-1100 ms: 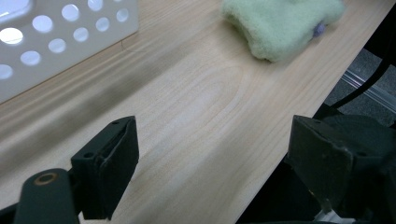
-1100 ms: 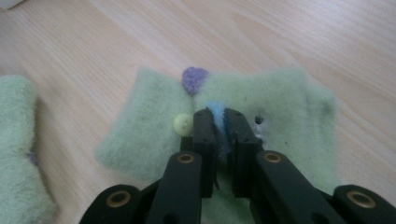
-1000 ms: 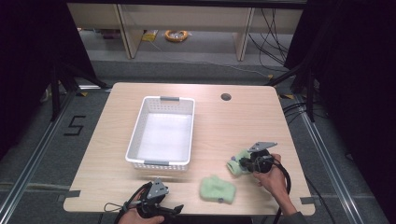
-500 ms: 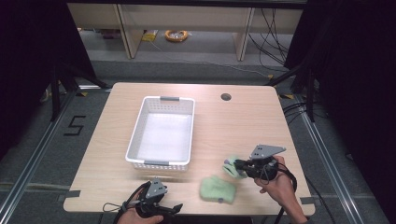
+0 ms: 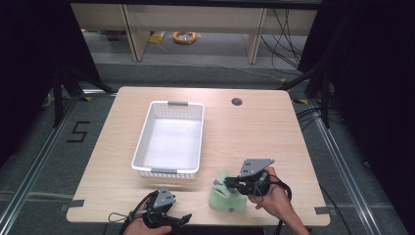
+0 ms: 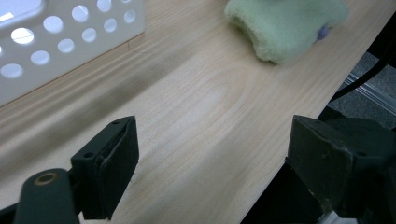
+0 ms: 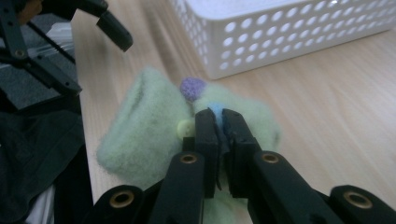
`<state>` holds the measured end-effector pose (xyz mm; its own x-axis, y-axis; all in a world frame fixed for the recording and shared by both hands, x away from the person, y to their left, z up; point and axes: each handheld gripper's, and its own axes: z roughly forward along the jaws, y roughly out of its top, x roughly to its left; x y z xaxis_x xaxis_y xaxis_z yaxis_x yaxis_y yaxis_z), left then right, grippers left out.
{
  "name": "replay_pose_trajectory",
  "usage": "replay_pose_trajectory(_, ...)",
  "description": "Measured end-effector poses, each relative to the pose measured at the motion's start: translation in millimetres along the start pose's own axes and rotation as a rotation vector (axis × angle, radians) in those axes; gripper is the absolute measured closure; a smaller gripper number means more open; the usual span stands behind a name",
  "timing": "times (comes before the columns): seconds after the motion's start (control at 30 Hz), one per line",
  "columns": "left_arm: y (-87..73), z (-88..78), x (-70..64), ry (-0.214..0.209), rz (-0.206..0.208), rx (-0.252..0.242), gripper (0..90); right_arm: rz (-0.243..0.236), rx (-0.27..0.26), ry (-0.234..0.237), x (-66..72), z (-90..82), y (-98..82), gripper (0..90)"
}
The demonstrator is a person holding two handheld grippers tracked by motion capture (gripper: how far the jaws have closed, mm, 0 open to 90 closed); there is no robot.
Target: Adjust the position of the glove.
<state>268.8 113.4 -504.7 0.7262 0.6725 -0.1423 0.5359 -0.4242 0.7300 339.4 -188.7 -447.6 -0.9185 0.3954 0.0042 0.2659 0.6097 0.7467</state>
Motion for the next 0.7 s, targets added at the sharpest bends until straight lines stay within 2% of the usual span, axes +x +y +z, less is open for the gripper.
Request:
replay_pose_trajectory(0.03, -0.1, -0.3, 0.1, 0.000, 0.000, 0.000, 16.0, -0.008, 0.008, 0.009, 1.5, 3.6, -0.5, 86.1)
replay_pose_trajectory(0.07, 0.0, -0.5, 1.1, 0.022, 0.013, 0.010, 16.0, -0.010, 0.019, 0.021, 3.2, 6.9, -1.7, 85.9)
replay_pose_trajectory(0.17, 0.7, -2.1, 0.8, 0.002, 0.022, 0.013, 16.0, -0.021, 0.054, 0.052, 7.4, 14.7, -7.9, 85.1)
replay_pose_trajectory(0.23, 0.0, -0.1, -1.6, -0.004, -0.015, -0.003, 16.0, -0.029, 0.071, 0.061, 9.2, 17.4, -12.6, 84.3)
replay_pose_trajectory(0.3, 0.3, -0.5, -0.9, -0.002, 0.003, -0.004, 16.0, -0.022, 0.077, 0.069, 9.7, 18.1, -16.9, 83.4)
replay_pose_trajectory(0.33, -0.3, -0.2, -1.8, -0.005, -0.018, -0.003, 16.0, -0.023, 0.076, 0.072, 9.2, 17.6, -18.1, 82.3)
replay_pose_trajectory(0.37, -0.3, -1.0, -0.8, -0.003, -0.007, 0.006, 16.0, -0.006, 0.078, 0.080, 10.0, 17.4, -19.0, 81.1)
replay_pose_trajectory(0.4, 0.0, -1.7, 0.3, 0.001, 0.014, 0.007, 16.0, -0.008, 0.075, 0.076, 9.7, 17.1, -19.2, 80.1)
replay_pose_trajectory(0.57, 0.6, -2.0, 0.3, 0.001, 0.017, 0.007, 16.0, 0.025, 0.084, 0.054, 15.0, 16.3, -18.7, 70.9)
replay_pose_trajectory(0.67, 1.9, -1.3, -0.2, -0.005, -0.001, -0.013, 16.0, 0.028, 0.080, 0.023, 23.1, 10.7, -16.3, 66.4)
replay_pose_trajectory(0.7, 2.9, -2.3, 0.9, 0.009, 0.011, -0.003, 16.0, 0.047, 0.088, -0.003, 27.3, 6.3, -16.0, 65.1)
